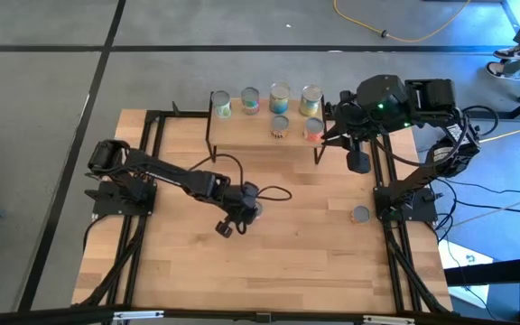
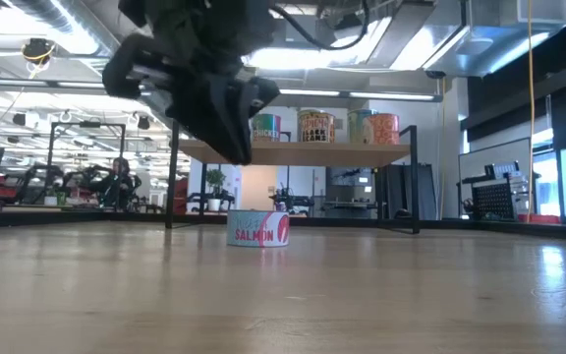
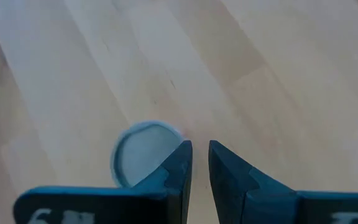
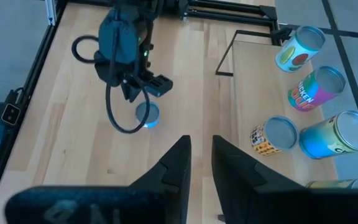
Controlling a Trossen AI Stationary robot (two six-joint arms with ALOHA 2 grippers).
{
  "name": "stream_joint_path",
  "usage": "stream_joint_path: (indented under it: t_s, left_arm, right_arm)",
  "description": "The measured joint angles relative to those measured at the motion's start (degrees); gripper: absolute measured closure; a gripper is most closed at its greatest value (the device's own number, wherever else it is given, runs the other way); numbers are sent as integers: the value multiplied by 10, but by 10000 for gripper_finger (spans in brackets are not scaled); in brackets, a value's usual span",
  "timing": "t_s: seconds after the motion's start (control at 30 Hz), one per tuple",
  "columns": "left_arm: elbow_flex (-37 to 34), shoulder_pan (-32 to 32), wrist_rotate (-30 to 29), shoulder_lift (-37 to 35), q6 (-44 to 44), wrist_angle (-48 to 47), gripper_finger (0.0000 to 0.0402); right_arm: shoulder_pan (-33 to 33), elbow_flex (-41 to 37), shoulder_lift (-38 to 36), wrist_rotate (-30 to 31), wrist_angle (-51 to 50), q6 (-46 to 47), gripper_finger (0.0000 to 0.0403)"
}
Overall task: Pick and place cans onto a shelf
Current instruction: Put the canned salmon on the shelf
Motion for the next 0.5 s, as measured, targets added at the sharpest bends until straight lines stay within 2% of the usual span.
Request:
stream_joint_path:
  t_s: [0.33,0.5]
  left_arm:
    - [0,-1,-17,57,0,29,354]
    - [0,-4,-57,63,0,34,354]
  right_arm:
    - [0,0,0,0,-2,-1,336]
    - [0,0,0,0,-2,-1,336]
